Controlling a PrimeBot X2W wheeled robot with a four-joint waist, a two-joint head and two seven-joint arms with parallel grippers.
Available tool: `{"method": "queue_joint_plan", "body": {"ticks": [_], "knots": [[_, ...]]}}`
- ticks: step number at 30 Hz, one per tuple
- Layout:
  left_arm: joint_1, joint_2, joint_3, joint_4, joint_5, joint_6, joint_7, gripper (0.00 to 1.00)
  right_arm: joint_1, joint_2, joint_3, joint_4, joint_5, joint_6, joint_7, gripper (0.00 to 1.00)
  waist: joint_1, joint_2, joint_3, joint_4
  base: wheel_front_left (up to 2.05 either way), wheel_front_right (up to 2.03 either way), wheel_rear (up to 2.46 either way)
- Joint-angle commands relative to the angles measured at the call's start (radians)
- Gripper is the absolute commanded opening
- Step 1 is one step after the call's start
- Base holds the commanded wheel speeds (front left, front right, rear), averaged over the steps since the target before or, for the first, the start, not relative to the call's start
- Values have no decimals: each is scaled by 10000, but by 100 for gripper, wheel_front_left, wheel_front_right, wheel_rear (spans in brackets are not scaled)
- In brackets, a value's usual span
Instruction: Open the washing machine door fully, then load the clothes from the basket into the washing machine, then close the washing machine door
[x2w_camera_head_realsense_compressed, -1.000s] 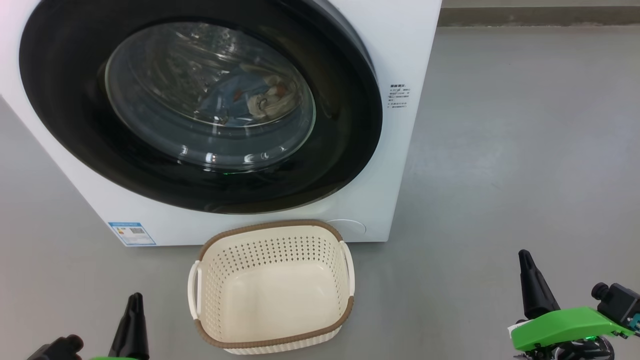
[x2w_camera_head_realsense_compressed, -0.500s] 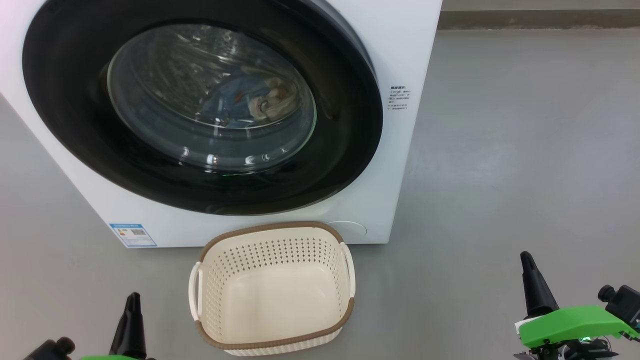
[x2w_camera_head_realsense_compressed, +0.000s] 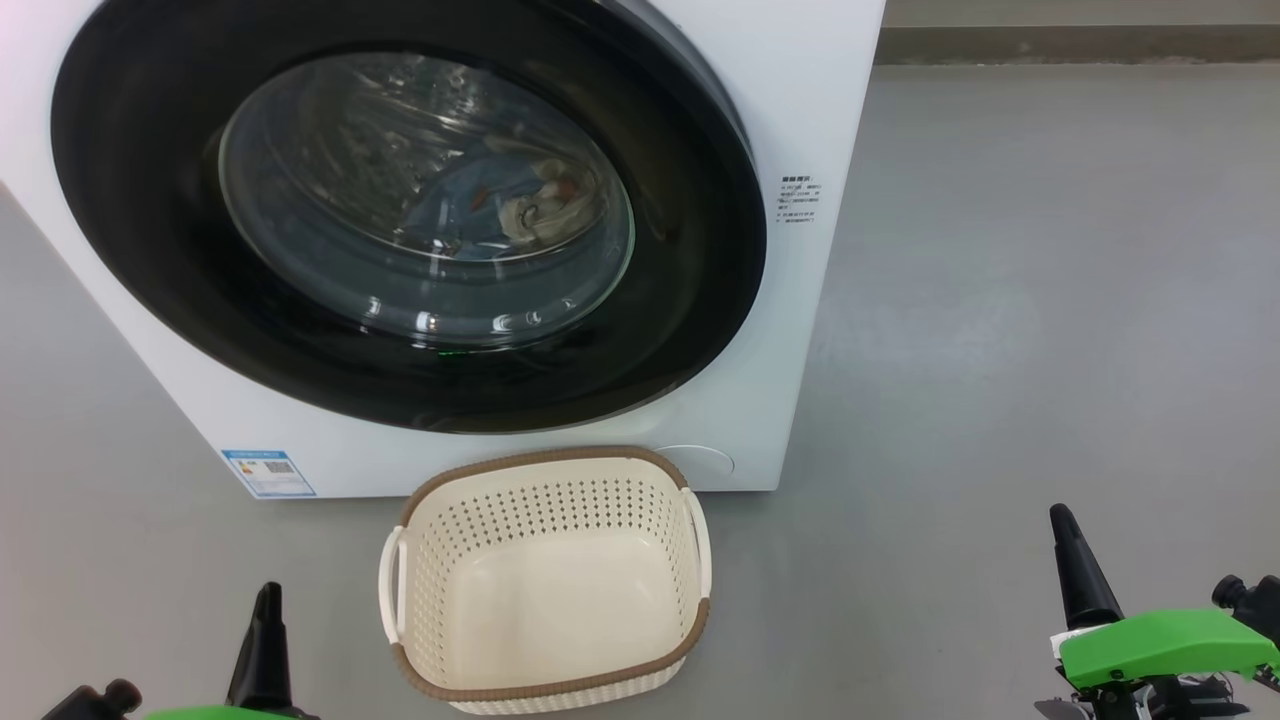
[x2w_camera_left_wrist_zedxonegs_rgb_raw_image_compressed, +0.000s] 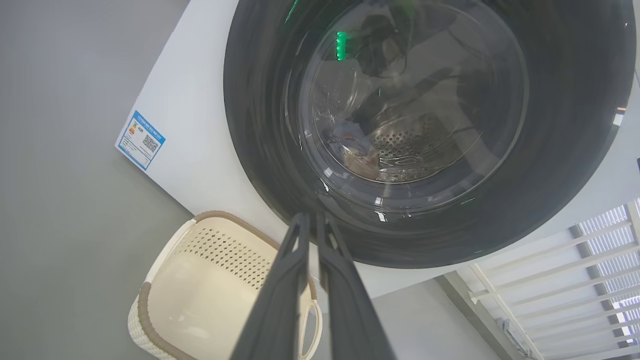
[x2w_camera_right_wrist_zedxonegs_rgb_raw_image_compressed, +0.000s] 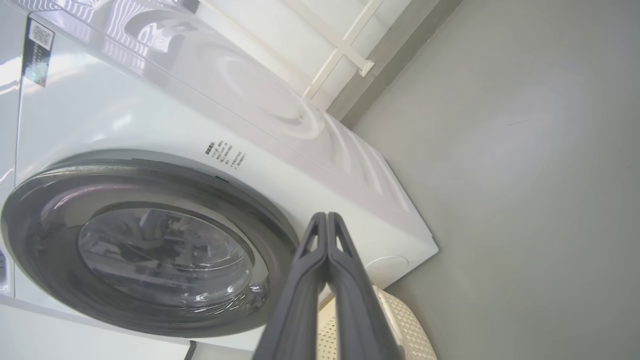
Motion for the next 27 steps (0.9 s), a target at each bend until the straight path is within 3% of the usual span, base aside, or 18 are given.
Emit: {"method": "queue_joint_plan", "body": {"ticks": [1, 27], "knots": [[-327, 122, 266, -355, -375, 4, 84, 0, -471, -117, 66, -302, 336, -16, 84, 0, 0, -1, -9, 3, 0, 0, 0], [-413, -67, 575, -632, -3027, 6, 849, 0, -598, -104, -169, -376, 2942, -21, 855, 0, 0, -1, -124, 34, 0, 0, 0]]}}
